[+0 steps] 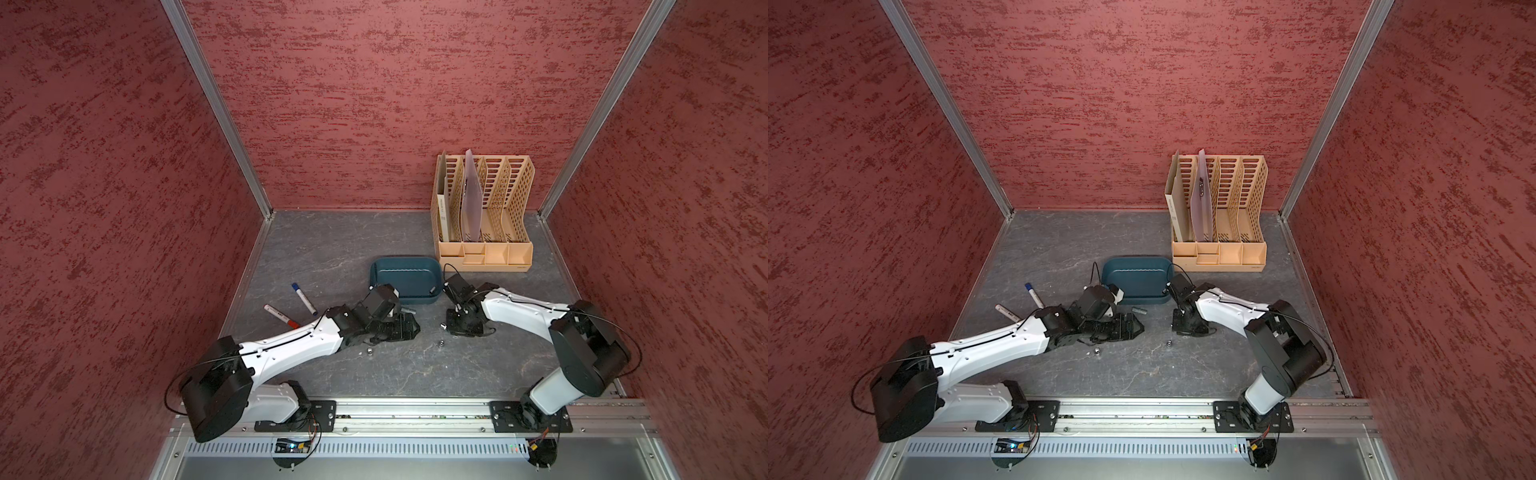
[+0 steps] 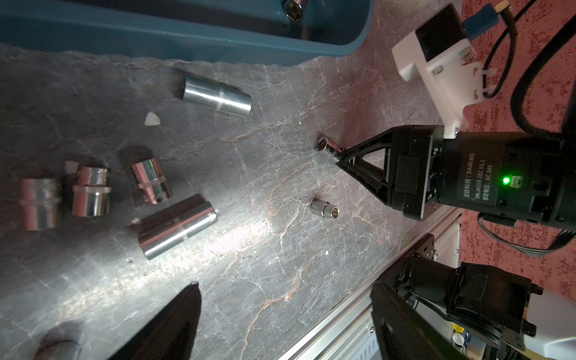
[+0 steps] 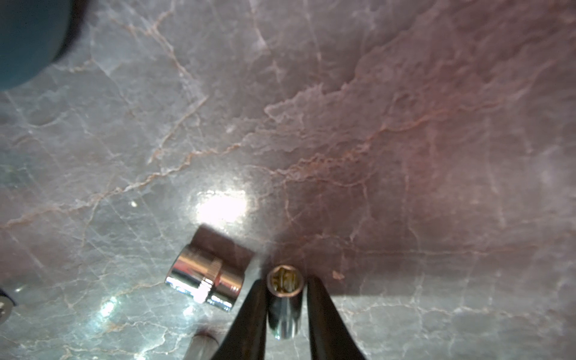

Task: Put the socket on the desktop into the storage box
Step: Pick up the socket head at the center of the board.

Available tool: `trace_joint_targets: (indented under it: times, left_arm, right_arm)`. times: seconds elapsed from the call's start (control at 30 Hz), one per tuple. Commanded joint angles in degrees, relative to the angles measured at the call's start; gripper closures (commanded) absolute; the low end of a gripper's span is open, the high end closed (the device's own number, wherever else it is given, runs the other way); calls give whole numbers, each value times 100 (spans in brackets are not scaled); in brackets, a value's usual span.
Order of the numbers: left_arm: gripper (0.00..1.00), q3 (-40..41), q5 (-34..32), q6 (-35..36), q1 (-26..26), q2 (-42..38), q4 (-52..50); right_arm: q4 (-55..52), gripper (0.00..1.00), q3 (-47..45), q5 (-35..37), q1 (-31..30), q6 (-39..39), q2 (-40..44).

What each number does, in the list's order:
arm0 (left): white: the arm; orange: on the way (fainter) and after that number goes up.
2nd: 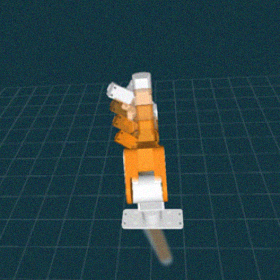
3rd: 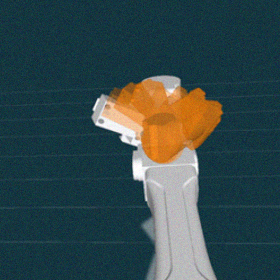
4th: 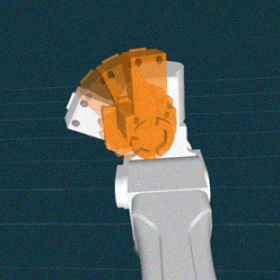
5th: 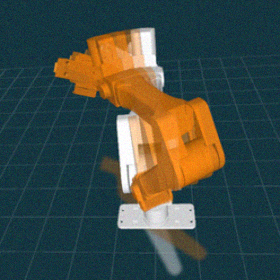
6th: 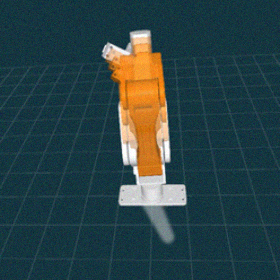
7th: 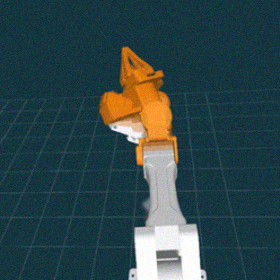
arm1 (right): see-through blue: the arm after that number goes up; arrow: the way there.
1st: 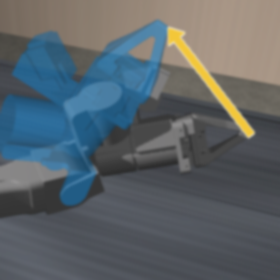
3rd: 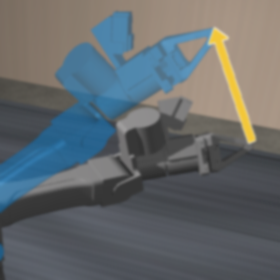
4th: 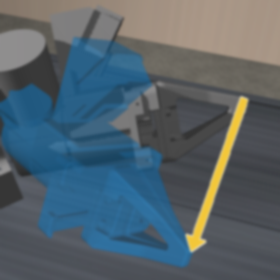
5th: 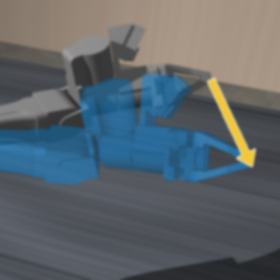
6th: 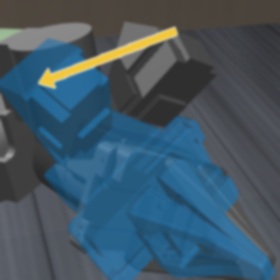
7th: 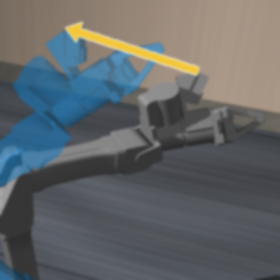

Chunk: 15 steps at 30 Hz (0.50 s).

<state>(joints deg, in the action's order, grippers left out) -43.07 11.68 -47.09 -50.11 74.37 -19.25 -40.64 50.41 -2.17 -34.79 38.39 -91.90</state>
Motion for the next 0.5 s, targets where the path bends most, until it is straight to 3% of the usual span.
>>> trace_joint_targets:
  times: [0.0,0.47]
  left_arm:
    - [12,59,-45,-17,-16,-28,79]
    - [11,57,-61,-2,10,-45,52]
  right_arm:
    - [100,77,-62,7,-54,42,-43]
    - [-59,84,-47,99,-53,55,153]
